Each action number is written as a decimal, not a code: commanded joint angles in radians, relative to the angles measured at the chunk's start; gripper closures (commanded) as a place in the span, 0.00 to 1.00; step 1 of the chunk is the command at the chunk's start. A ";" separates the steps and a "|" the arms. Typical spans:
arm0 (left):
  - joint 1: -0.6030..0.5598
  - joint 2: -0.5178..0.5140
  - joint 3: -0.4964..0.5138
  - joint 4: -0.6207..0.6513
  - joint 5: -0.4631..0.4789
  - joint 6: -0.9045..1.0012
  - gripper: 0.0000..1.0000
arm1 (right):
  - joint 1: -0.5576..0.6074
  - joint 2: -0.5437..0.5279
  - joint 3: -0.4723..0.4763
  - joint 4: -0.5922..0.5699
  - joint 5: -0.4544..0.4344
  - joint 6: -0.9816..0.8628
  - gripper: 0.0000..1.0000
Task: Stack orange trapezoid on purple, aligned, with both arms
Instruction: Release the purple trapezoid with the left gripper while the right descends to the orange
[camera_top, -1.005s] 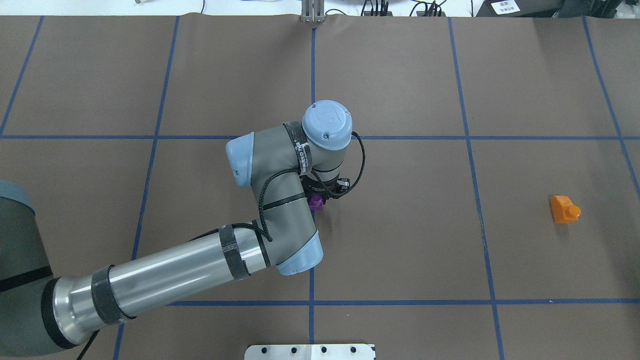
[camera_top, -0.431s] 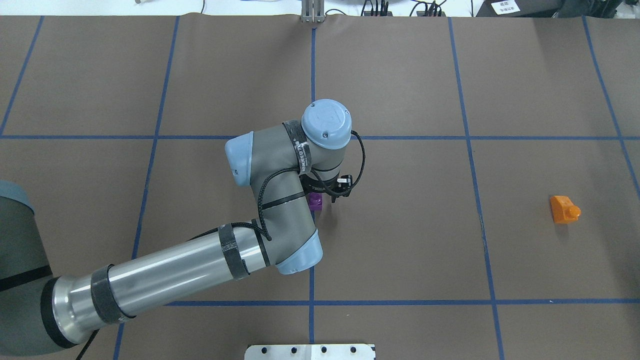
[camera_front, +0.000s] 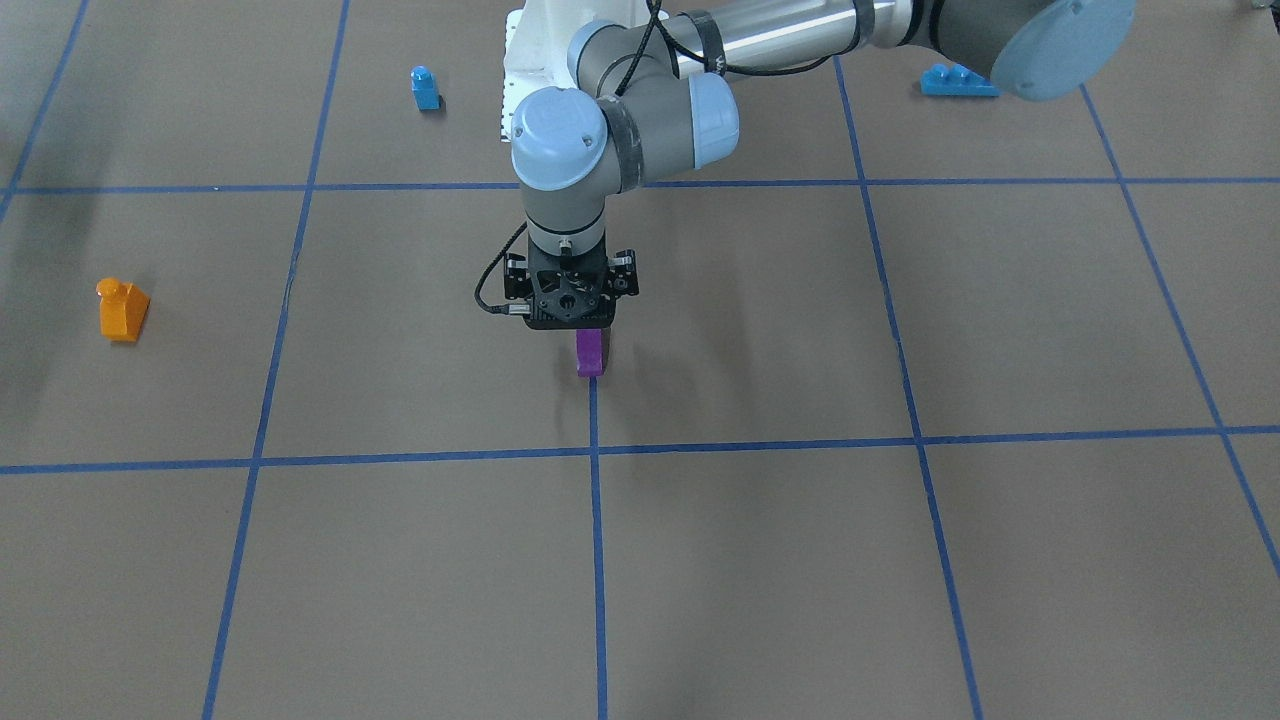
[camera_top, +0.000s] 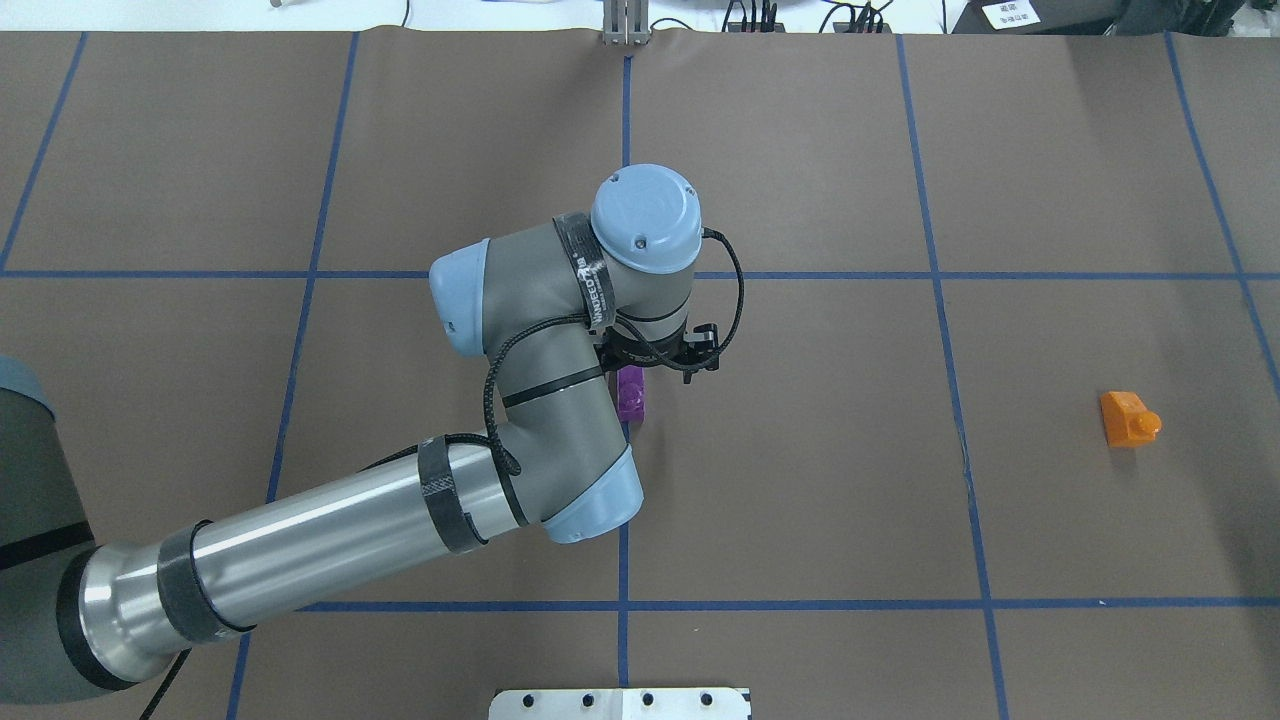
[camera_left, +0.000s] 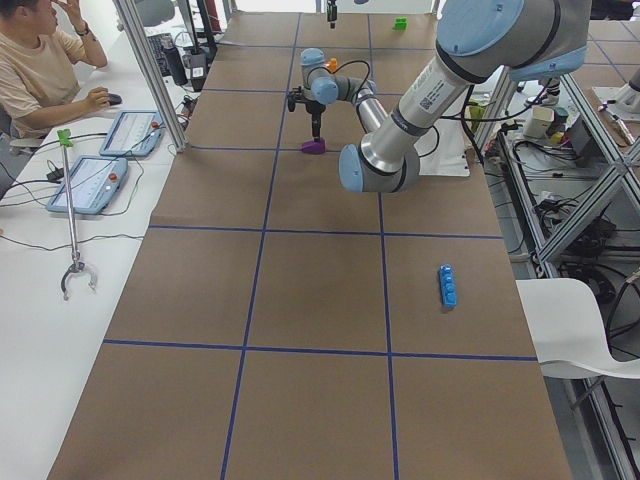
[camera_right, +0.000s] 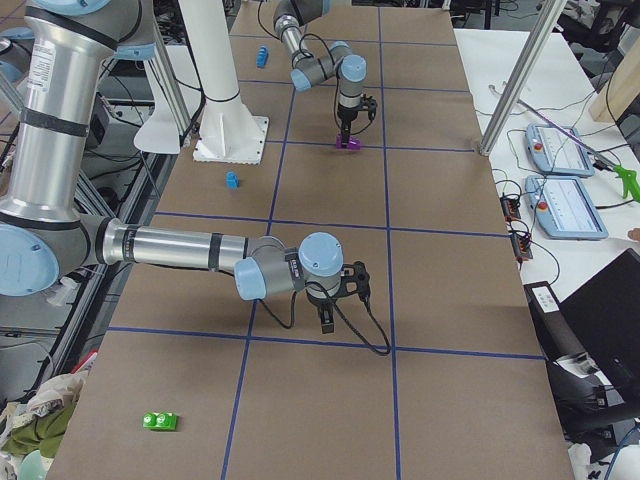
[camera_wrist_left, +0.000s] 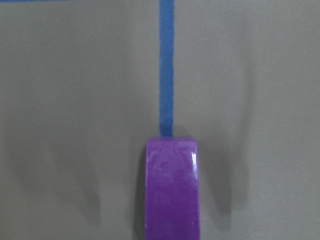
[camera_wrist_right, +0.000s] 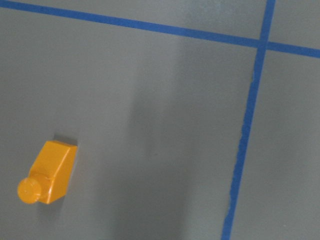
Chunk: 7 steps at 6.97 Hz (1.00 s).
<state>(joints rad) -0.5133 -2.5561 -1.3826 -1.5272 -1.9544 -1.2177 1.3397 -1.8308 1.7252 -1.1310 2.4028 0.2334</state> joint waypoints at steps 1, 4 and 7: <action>-0.036 0.028 -0.152 0.126 -0.018 -0.005 0.00 | -0.132 -0.002 -0.010 0.159 -0.010 0.323 0.00; -0.037 0.028 -0.161 0.134 -0.018 -0.008 0.00 | -0.247 0.034 0.022 0.227 -0.037 0.538 0.00; -0.037 0.028 -0.159 0.134 -0.018 -0.014 0.00 | -0.301 0.033 0.017 0.226 -0.114 0.547 0.00</action>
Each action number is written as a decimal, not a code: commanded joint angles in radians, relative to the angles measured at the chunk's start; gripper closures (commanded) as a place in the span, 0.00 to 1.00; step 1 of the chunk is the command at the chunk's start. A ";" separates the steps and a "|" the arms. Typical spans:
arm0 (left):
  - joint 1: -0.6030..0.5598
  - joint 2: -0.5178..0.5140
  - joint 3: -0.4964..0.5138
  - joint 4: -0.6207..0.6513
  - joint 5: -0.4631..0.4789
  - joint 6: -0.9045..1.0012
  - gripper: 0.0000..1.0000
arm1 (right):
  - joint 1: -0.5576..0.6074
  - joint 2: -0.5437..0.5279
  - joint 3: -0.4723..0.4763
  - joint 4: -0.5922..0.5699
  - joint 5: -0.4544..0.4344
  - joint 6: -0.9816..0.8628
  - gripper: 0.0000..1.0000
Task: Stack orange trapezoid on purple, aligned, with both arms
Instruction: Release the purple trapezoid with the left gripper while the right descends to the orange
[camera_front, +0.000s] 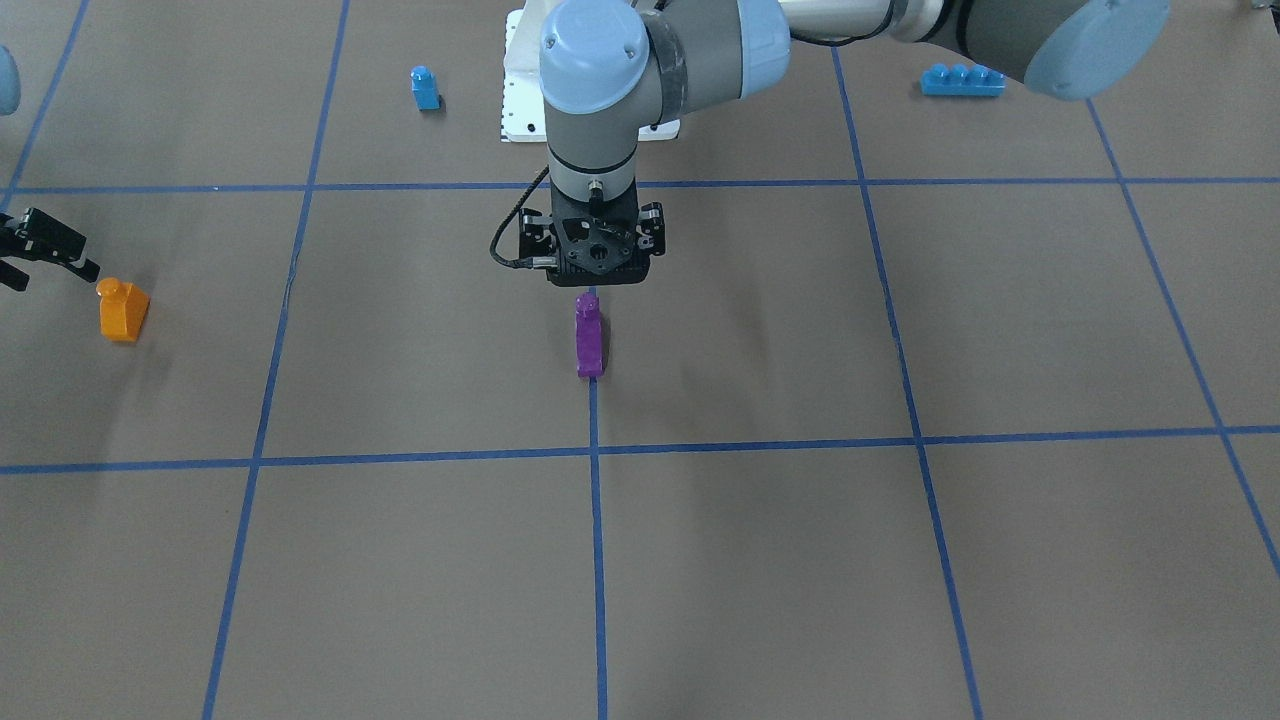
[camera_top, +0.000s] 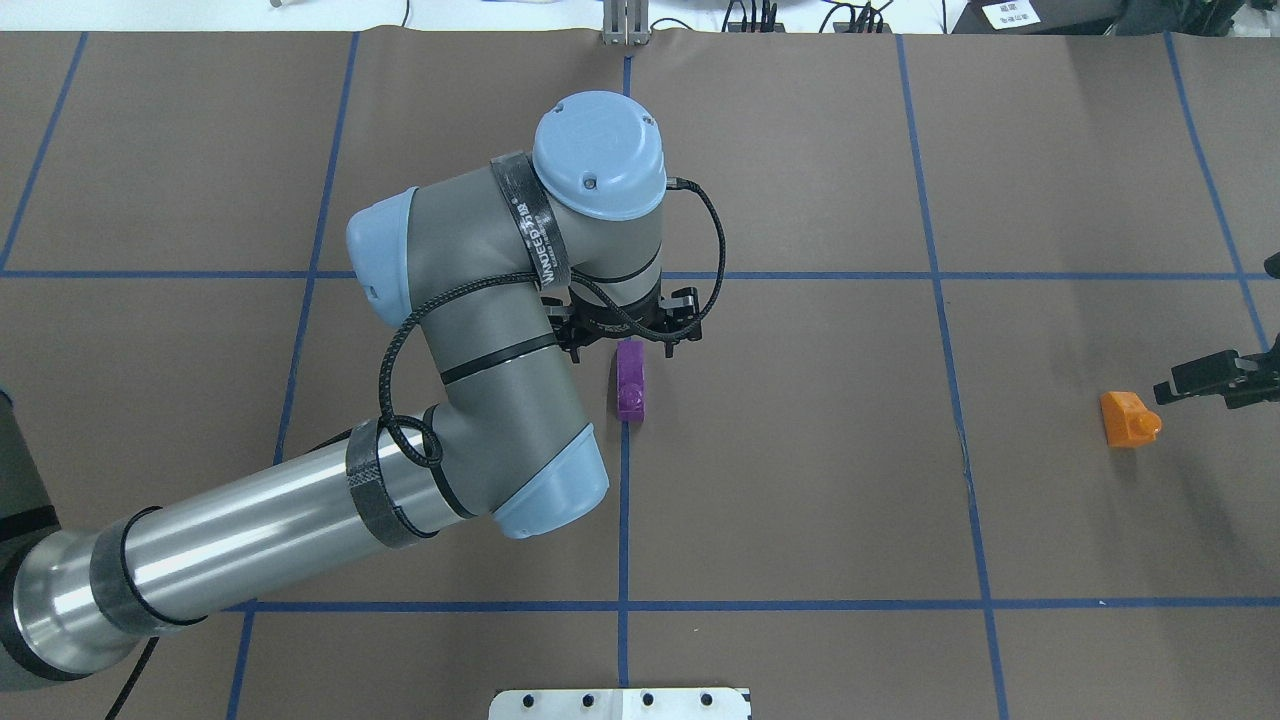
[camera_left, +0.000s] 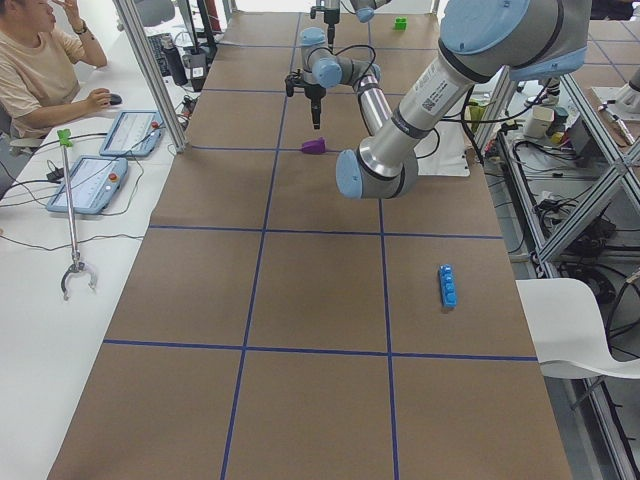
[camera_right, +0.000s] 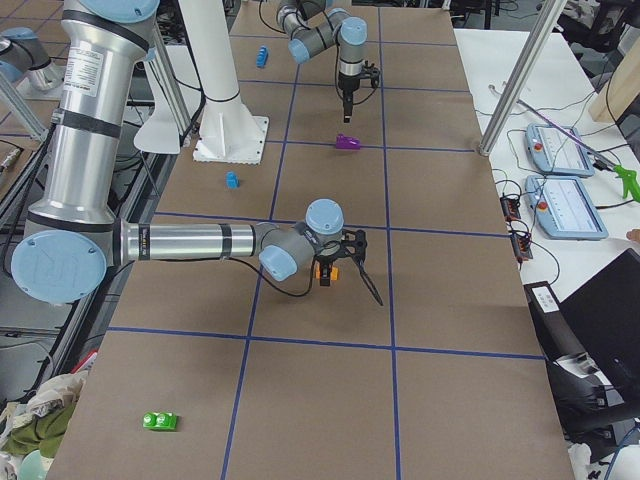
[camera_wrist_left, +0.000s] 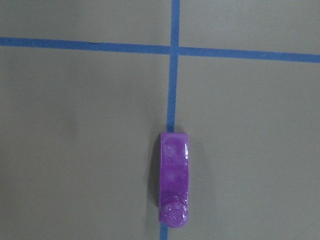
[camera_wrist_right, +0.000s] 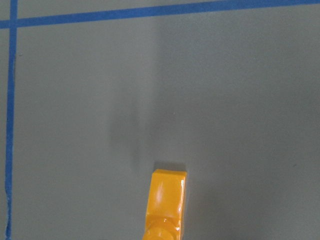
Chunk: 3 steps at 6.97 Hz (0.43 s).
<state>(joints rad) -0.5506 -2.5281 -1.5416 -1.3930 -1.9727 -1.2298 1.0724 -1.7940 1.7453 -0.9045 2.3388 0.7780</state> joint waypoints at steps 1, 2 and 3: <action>0.001 0.002 0.001 0.000 0.000 -0.002 0.00 | -0.066 -0.002 -0.003 -0.001 -0.068 0.004 0.01; 0.001 0.005 0.000 0.000 0.000 -0.002 0.00 | -0.077 -0.001 -0.003 -0.001 -0.070 0.004 0.01; 0.003 0.005 0.000 0.000 0.000 -0.004 0.00 | -0.098 0.004 -0.007 -0.002 -0.081 0.004 0.01</action>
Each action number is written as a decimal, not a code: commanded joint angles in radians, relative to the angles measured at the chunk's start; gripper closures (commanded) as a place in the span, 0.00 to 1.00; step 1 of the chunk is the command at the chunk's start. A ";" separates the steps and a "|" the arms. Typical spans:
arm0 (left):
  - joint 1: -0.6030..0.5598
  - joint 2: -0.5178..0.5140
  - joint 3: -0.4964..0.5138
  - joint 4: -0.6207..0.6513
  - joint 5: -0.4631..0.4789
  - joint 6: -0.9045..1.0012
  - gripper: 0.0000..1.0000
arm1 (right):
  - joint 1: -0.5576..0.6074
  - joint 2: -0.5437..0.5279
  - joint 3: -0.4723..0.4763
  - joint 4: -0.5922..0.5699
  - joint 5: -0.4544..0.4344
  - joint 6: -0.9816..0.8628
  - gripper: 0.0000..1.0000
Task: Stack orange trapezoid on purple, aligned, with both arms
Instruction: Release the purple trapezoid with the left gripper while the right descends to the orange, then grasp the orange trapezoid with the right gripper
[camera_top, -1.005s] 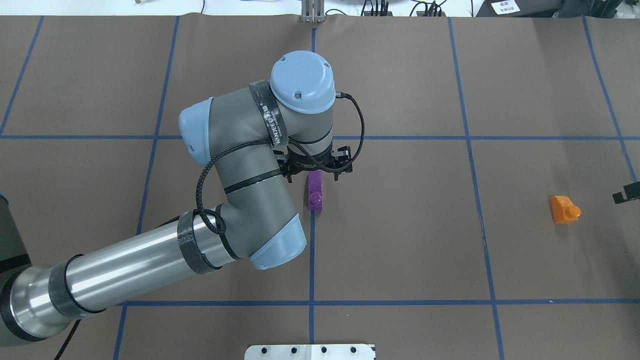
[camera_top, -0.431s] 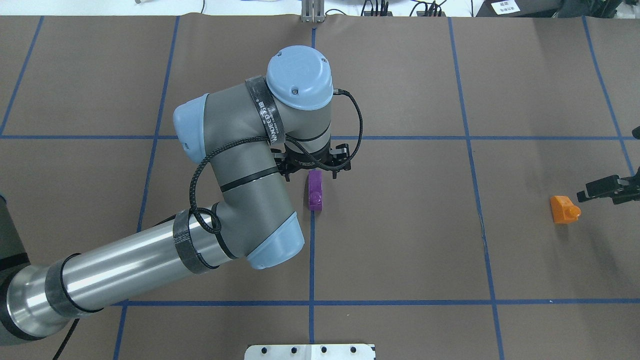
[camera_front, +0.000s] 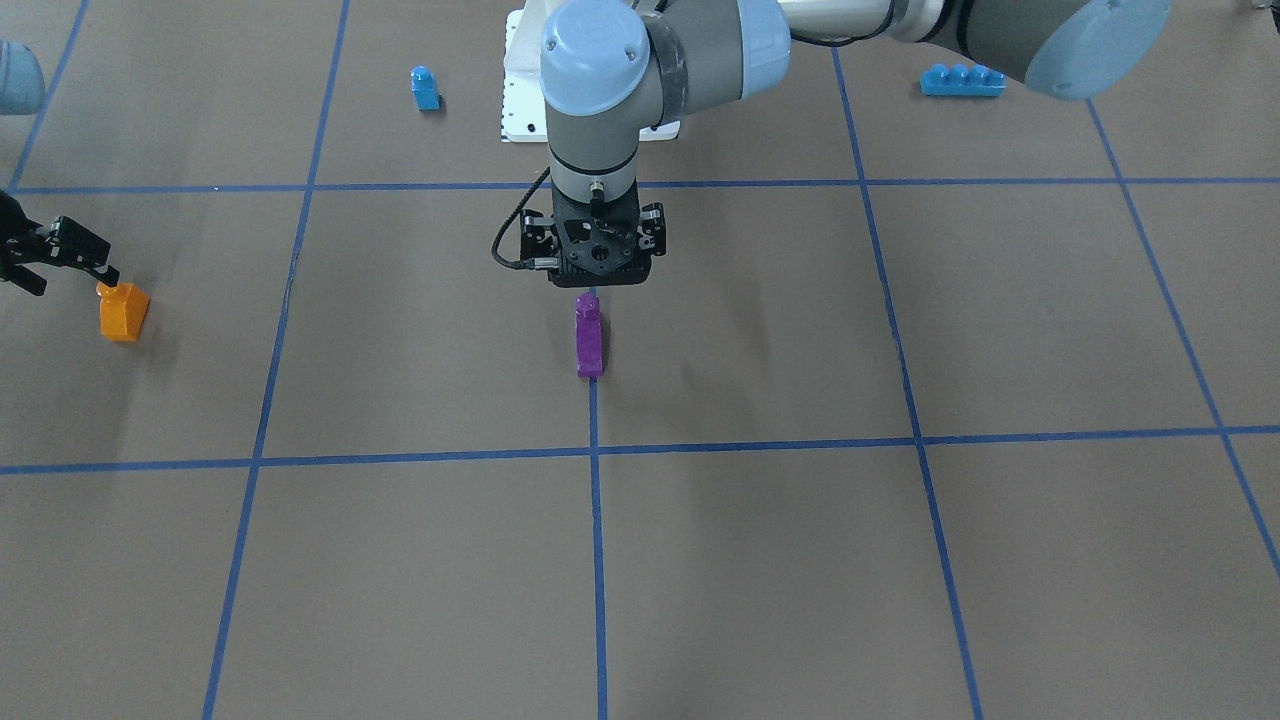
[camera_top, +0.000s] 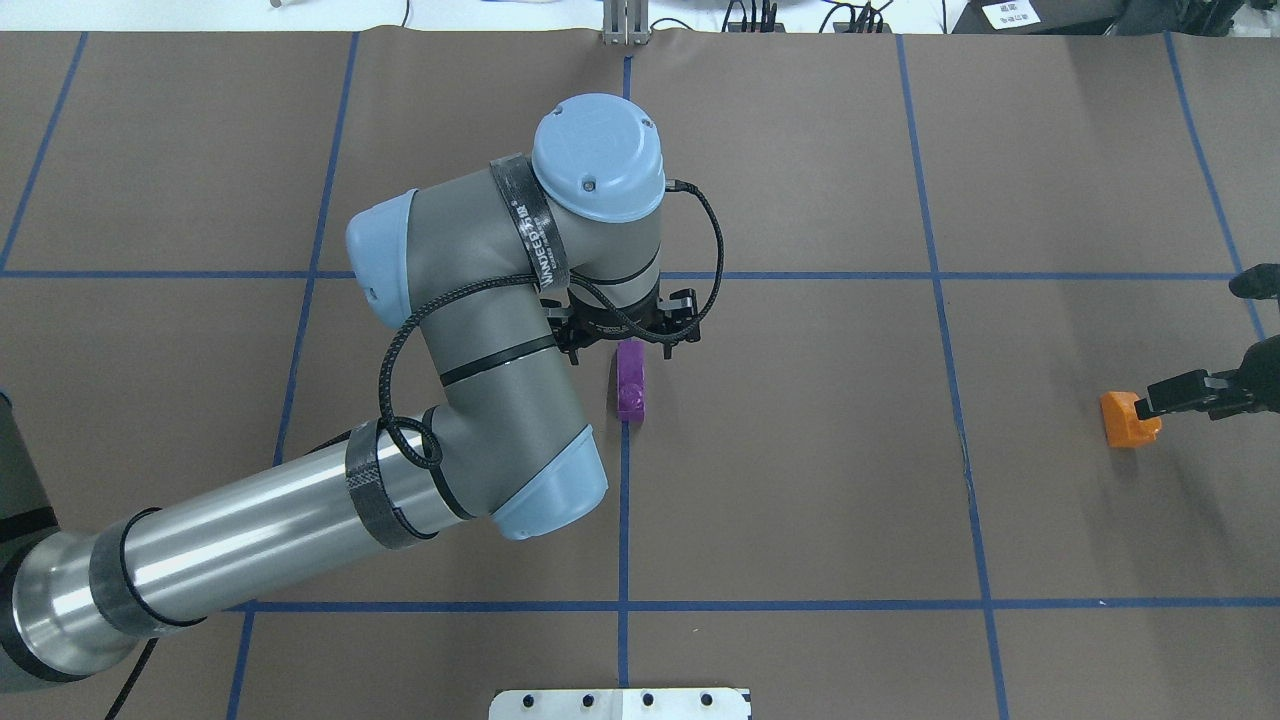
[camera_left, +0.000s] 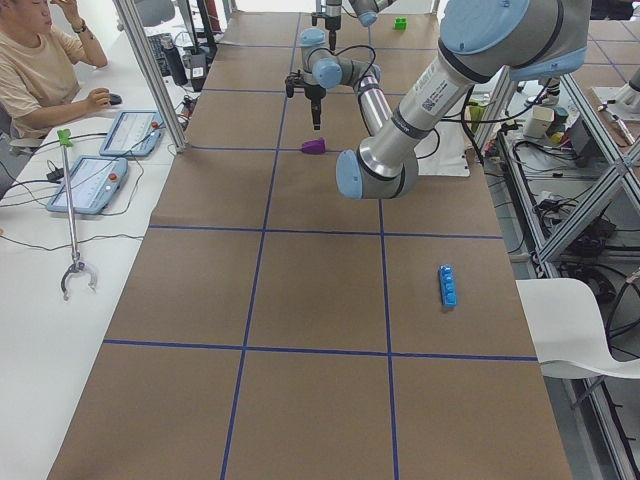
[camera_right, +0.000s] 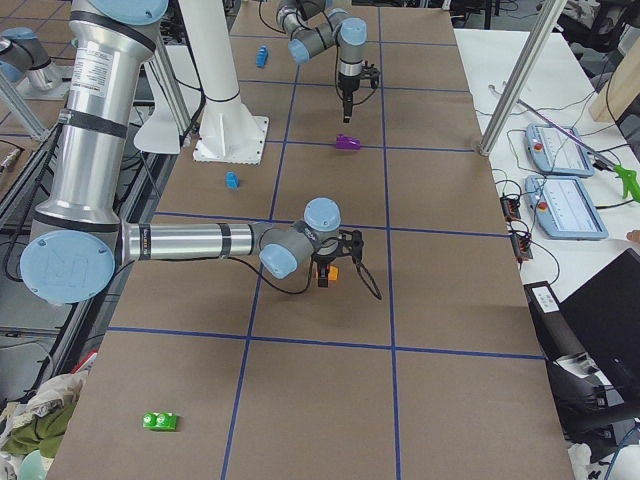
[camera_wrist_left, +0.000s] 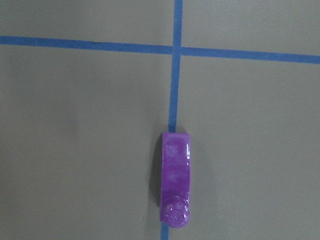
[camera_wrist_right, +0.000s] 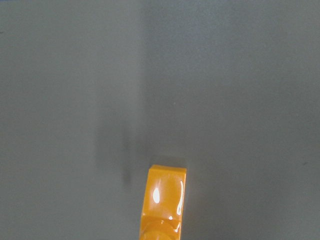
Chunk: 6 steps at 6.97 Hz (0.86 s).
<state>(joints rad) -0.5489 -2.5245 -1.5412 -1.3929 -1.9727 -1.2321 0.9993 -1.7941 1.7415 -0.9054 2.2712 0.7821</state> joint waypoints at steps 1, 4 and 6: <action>0.001 0.003 0.000 0.000 0.000 -0.009 0.00 | -0.036 0.009 -0.007 -0.001 -0.015 0.002 0.01; 0.001 0.003 0.000 -0.002 0.000 -0.012 0.00 | -0.083 0.053 -0.075 -0.007 -0.029 0.000 0.04; 0.001 0.003 -0.002 0.000 0.000 -0.014 0.00 | -0.087 0.065 -0.103 0.000 -0.032 -0.010 0.99</action>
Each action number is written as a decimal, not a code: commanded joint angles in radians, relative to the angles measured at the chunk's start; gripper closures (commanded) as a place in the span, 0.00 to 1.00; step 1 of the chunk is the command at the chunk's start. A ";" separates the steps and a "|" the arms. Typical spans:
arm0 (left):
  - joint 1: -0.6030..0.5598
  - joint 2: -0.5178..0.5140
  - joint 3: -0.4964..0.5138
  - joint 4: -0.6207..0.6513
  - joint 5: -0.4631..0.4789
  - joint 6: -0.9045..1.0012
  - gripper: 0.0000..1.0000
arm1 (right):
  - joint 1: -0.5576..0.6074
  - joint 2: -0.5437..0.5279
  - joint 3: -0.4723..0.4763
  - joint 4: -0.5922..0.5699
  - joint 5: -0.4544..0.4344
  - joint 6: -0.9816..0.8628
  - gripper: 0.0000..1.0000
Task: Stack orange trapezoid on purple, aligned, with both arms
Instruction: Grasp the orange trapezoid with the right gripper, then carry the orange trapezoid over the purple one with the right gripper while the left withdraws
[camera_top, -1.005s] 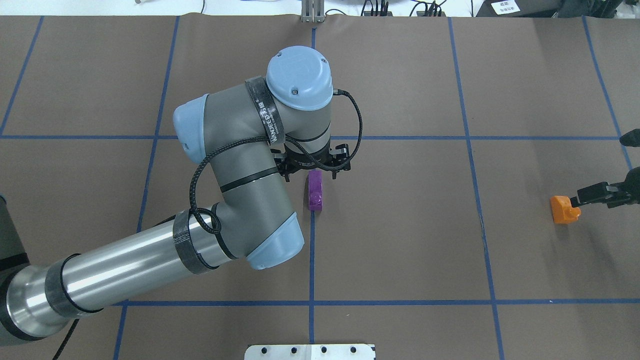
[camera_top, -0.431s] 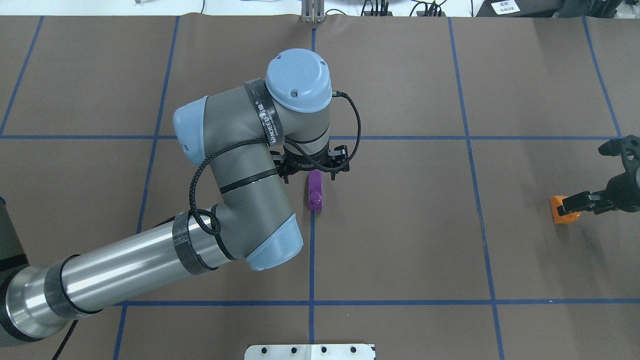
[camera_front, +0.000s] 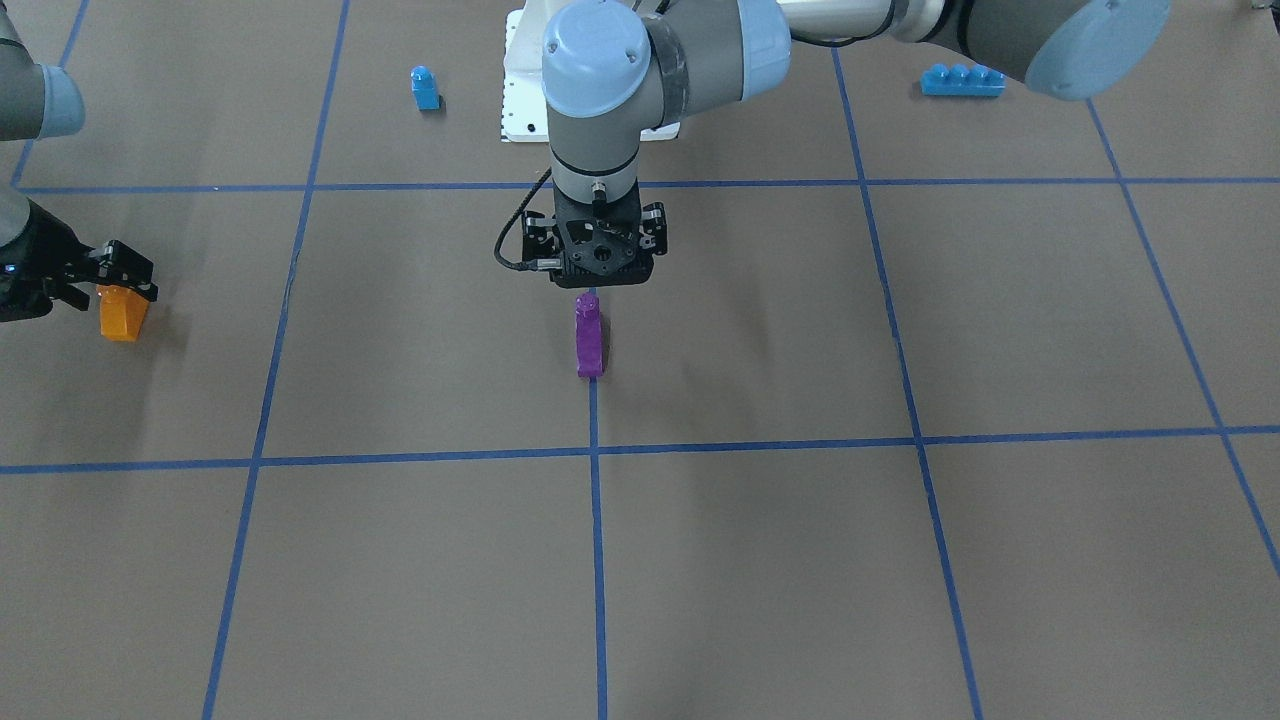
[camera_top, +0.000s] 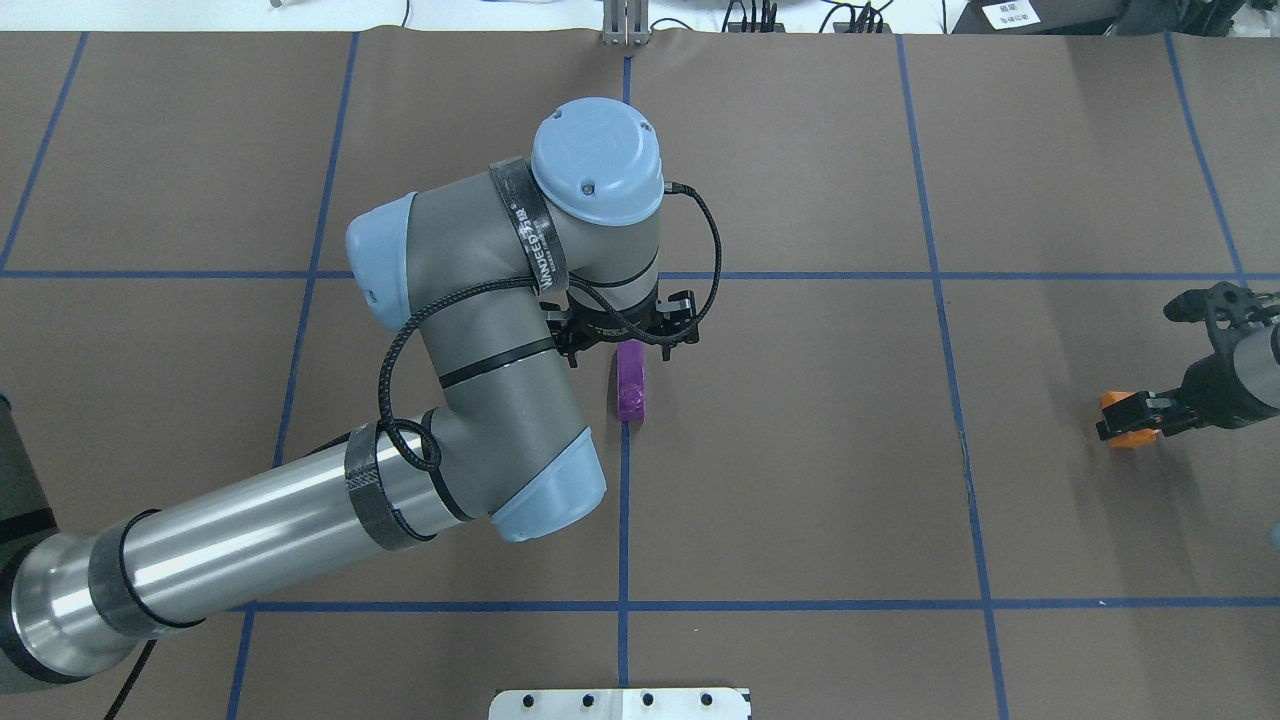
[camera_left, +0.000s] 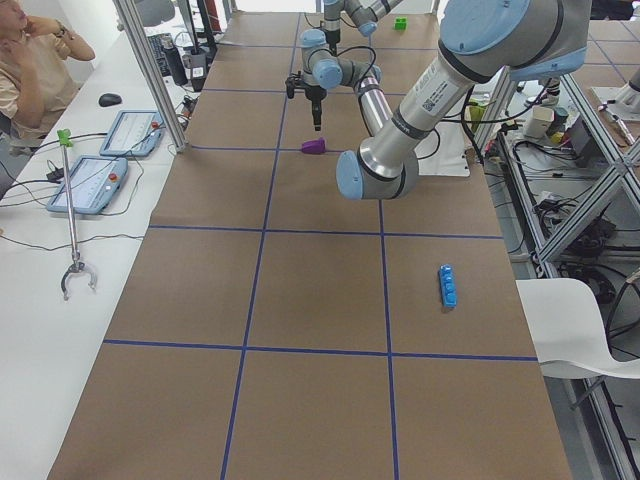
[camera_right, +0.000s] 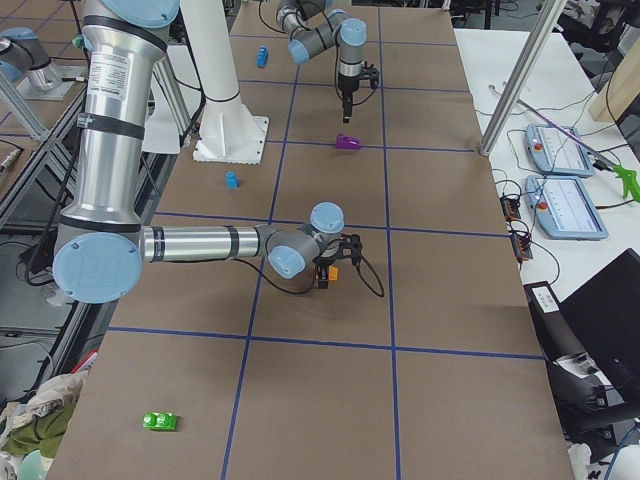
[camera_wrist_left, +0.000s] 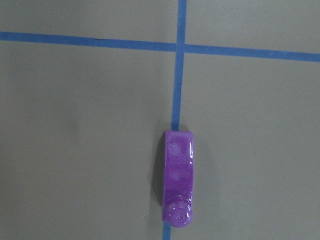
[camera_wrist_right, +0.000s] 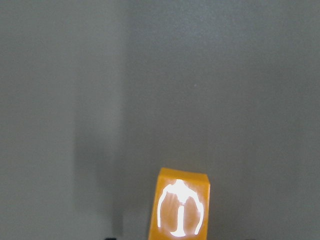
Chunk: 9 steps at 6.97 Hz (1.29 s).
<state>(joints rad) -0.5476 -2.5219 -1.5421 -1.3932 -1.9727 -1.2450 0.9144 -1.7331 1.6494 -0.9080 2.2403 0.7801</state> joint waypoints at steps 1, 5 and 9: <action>-0.002 0.000 -0.001 0.000 0.000 -0.001 0.00 | 0.001 0.000 -0.002 0.003 -0.001 -0.008 1.00; -0.027 0.105 -0.118 -0.001 -0.003 0.031 0.00 | 0.017 0.007 0.140 -0.119 0.007 0.001 1.00; -0.095 0.501 -0.421 -0.016 -0.008 0.275 0.00 | -0.079 0.501 0.237 -0.709 -0.100 0.014 1.00</action>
<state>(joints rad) -0.6179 -2.1197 -1.8980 -1.4058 -1.9772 -1.0335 0.8829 -1.4005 1.8725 -1.4375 2.1846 0.7862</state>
